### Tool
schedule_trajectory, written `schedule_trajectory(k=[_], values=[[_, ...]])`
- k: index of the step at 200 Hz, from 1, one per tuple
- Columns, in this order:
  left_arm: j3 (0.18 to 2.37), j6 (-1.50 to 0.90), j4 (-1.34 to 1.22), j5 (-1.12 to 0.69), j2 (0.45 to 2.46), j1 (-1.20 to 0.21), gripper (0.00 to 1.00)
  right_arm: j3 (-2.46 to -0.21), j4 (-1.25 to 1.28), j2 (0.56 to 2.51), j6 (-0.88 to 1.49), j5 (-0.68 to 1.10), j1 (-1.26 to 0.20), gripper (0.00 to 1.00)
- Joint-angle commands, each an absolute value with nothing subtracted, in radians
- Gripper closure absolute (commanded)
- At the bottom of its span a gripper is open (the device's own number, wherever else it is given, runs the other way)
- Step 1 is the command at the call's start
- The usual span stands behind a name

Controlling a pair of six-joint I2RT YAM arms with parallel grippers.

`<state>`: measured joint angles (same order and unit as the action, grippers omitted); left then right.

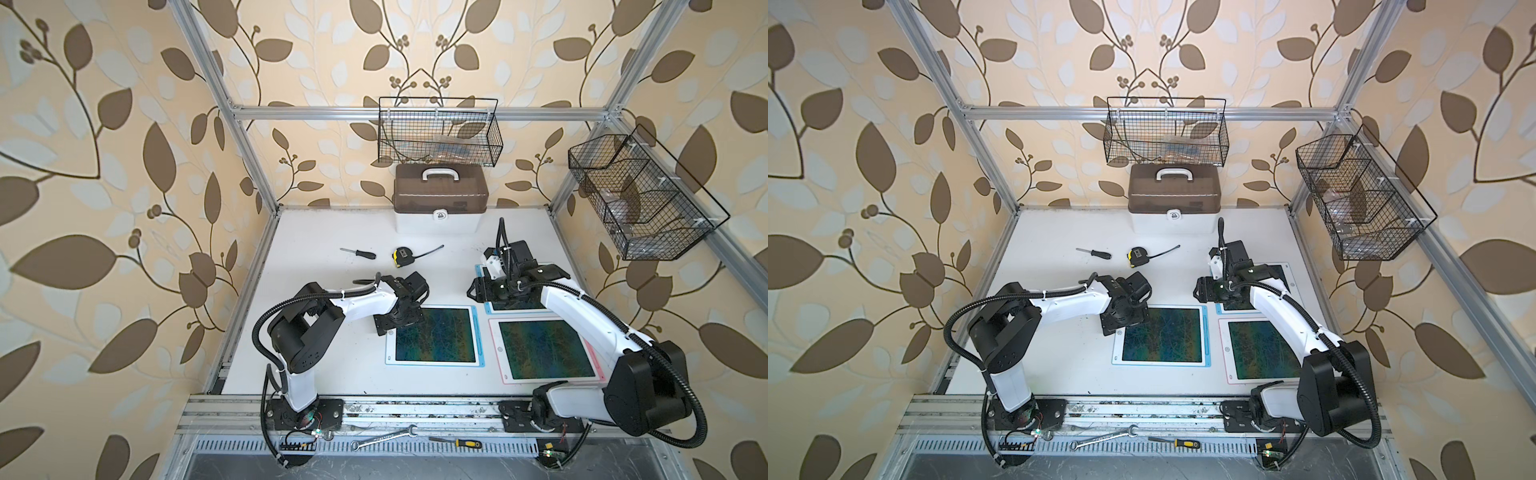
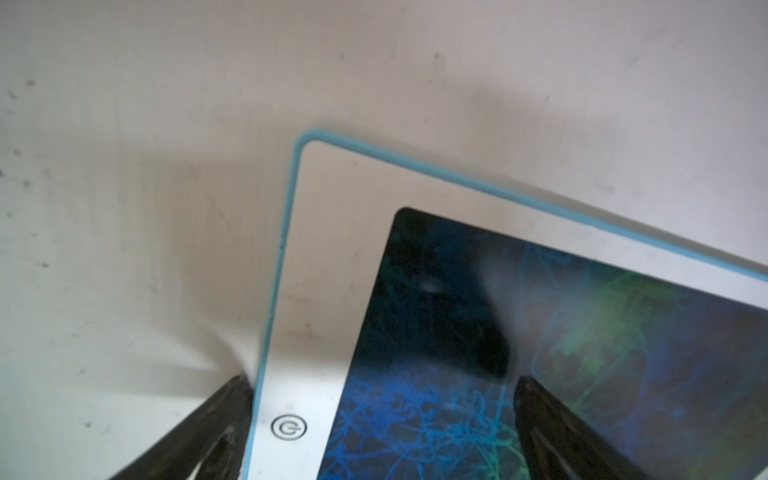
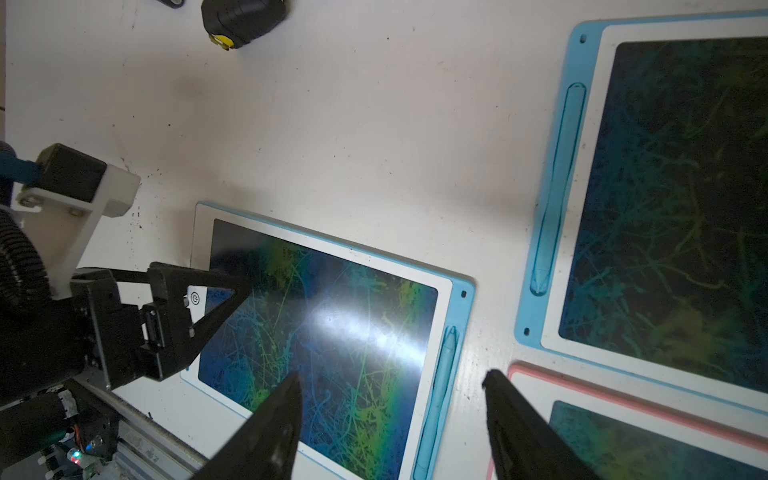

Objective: Place the stylus back onto the writing tablet
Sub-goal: Move the writing tablet to the center of the board.

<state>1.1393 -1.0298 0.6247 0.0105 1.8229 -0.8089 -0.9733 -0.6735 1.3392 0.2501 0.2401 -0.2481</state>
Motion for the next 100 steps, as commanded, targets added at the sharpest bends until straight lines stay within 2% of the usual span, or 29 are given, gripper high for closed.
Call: schedule_trajectory(k=[1, 47, 100], values=[[1.089, -1.071, 0.492, -0.099, 1.931, -0.835, 0.01, -0.95, -0.669, 1.318, 0.252, 0.235, -0.244, 0.31], [1.095, -1.068, 0.488, -0.102, 1.936, -0.845, 0.01, -0.963, -0.639, 1.368, 0.232, 0.186, -0.274, 0.31], [1.088, -1.066, 0.479, -0.104, 1.93, -0.853, 0.01, -1.067, -0.615, 1.548, 0.221, 0.139, -0.341, 0.32]])
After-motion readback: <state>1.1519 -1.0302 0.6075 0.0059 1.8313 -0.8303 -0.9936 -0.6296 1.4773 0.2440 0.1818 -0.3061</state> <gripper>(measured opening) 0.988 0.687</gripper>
